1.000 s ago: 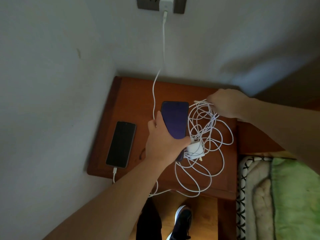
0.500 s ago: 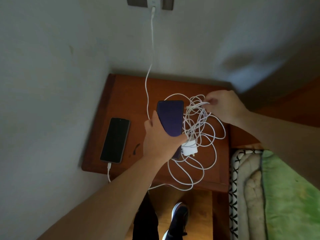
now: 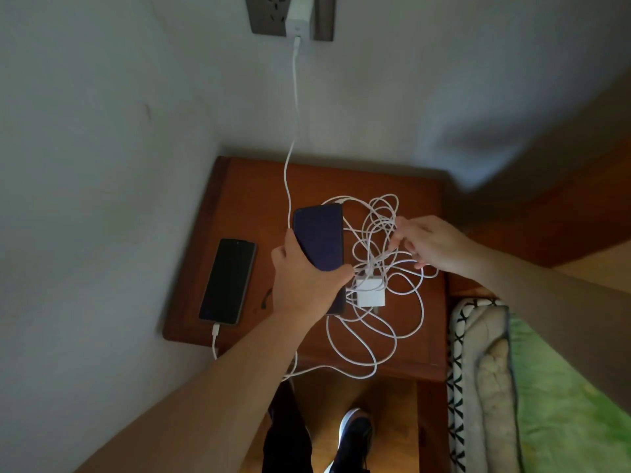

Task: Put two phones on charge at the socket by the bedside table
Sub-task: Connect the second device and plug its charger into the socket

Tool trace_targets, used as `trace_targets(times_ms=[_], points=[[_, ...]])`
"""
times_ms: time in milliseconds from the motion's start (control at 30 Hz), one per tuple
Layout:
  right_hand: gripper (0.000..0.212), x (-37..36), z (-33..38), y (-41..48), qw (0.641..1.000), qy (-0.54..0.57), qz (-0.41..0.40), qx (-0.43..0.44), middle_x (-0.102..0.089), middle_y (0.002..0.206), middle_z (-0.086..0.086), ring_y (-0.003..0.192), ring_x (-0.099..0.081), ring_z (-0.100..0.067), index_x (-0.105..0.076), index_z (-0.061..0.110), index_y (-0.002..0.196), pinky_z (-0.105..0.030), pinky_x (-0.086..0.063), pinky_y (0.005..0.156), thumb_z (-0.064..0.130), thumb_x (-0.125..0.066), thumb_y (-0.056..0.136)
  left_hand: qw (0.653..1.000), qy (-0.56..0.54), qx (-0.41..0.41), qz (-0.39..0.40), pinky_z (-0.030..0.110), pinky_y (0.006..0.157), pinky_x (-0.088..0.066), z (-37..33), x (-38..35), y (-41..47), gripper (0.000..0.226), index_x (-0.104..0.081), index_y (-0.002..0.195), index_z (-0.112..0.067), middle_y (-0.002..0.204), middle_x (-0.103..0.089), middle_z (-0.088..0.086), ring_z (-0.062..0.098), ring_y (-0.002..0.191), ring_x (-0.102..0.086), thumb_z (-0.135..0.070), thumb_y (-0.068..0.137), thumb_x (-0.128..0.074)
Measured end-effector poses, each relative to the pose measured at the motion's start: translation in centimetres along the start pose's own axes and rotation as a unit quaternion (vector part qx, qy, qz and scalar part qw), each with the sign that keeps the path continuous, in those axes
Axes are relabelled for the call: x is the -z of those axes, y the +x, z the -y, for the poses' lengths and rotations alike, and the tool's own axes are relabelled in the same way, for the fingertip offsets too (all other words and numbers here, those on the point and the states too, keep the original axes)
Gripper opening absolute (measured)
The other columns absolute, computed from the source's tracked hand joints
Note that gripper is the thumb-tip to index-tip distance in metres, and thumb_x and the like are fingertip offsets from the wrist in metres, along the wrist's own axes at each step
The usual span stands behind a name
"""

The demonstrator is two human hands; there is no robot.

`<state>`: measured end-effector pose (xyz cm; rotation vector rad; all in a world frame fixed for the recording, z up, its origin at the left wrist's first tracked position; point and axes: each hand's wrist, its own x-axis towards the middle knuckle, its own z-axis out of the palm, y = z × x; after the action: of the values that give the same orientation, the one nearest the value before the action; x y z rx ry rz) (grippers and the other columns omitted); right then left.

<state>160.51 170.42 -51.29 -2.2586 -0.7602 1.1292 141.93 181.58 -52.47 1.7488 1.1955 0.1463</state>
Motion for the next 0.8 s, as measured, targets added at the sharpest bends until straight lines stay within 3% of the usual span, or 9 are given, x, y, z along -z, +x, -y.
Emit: trace_targets(times_ms=[100,133,200,267,367,433,567,700,800], points=[[0.053,-1.0,0.7,2.6,0.985,0.107,0.003,-0.133,-0.051,0.061,-0.007,0.052,-0.051,-0.017,-0.071,0.003,0.091,-0.039,-0.058,0.068,0.036,-0.030,0.104,1.000,0.007,-0.002,0.001,0.019,0.063,-0.039,0.5,-0.4,0.4,0.086,-0.037,0.135,-0.026,0.121,-0.041,-0.004,0.000,0.078,-0.042,-0.036,0.065,-0.084],[0.053,-1.3,0.8,3.8,0.984,0.094,-0.010,-0.151,-0.058,0.064,-0.010,0.055,-0.057,-0.020,-0.071,-0.001,0.091,-0.039,-0.059,0.068,0.033,-0.032,0.103,1.000,0.008,-0.007,-0.001,0.017,0.060,-0.038,0.8,-0.5,0.7,0.083,-0.038,0.133,-0.026,0.120,-0.042,-0.004,0.000,0.079,-0.043,-0.037,0.064,-0.084],[0.039,-1.7,0.9,6.1,0.987,-0.080,-0.085,-0.107,-0.068,0.078,-0.015,0.066,-0.066,-0.027,-0.071,0.000,0.091,-0.035,-0.057,0.069,0.028,-0.045,0.097,1.000,0.010,-0.012,0.001,0.016,0.060,-0.037,1.2,-0.6,1.2,0.081,-0.040,0.130,-0.027,0.120,-0.044,-0.004,0.000,0.080,-0.045,-0.037,0.063,-0.083],[0.018,-2.2,1.2,7.8,0.954,-0.245,-0.174,-0.025,-0.065,0.101,-0.012,0.086,-0.065,-0.032,-0.067,0.009,0.098,-0.033,-0.050,0.073,0.023,-0.059,0.089,1.000,0.011,-0.012,0.006,0.016,0.060,-0.037,1.6,-0.6,1.7,0.081,-0.040,0.130,-0.028,0.120,-0.044,-0.005,-0.001,0.081,-0.045,-0.037,0.063,-0.083],[0.031,-3.0,1.7,10.3,0.943,-0.277,-0.184,0.030,-0.059,0.120,-0.009,0.109,-0.059,-0.034,-0.062,0.015,0.119,-0.040,-0.048,0.087,0.025,-0.062,0.089,1.000,0.016,-0.025,0.008,0.014,0.059,-0.036,1.9,-0.4,2.6,0.079,-0.041,0.128,-0.028,0.116,-0.048,-0.004,0.002,0.080,-0.050,-0.039,0.062,-0.082],[0.031,-3.6,1.8,11.8,0.937,-0.304,-0.169,0.031,-0.063,0.120,-0.009,0.109,-0.061,-0.032,-0.064,0.015,0.119,-0.037,-0.049,0.086,0.028,-0.060,0.092,0.999,0.023,-0.031,0.012,0.012,0.060,-0.035,2.1,-0.2,3.0,0.080,-0.040,0.129,-0.028,0.116,-0.048,-0.004,0.000,0.081,-0.049,-0.040,0.062,-0.082],[0.018,-4.6,1.7,13.0,0.920,-0.356,-0.162,0.005,-0.071,0.100,-0.013,0.093,-0.066,-0.036,-0.071,0.015,0.100,-0.037,-0.053,0.076,0.020,-0.056,0.092,0.999,0.033,-0.032,0.020,0.008,0.061,-0.029,2.2,0.2,3.4,0.084,-0.036,0.134,-0.030,0.119,-0.043,-0.009,-0.007,0.081,-0.043,-0.040,0.064,-0.082],[0.017,-3.9,0.4,12.9,0.921,-0.347,-0.175,0.025,-0.061,0.106,-0.012,0.097,-0.063,-0.040,-0.065,0.014,0.104,-0.043,-0.054,0.080,0.019,-0.057,0.090,0.999,0.034,-0.019,0.027,0.009,0.062,-0.029,1.9,0.3,3.3,0.085,-0.035,0.134,-0.031,0.120,-0.043,-0.009,-0.007,0.080,-0.042,-0.039,0.064,-0.082],[0.018,-3.6,0.1,13.3,0.917,-0.362,-0.166,0.010,-0.067,0.102,-0.010,0.094,-0.066,-0.036,-0.069,0.014,0.102,-0.042,-0.056,0.079,0.023,-0.058,0.090,0.999,0.028,-0.022,0.024,0.008,0.061,-0.030,1.6,0.2,2.9,0.084,-0.034,0.134,-0.034,0.118,-0.043,-0.010,-0.006,0.081,-0.045,-0.038,0.065,-0.082]])
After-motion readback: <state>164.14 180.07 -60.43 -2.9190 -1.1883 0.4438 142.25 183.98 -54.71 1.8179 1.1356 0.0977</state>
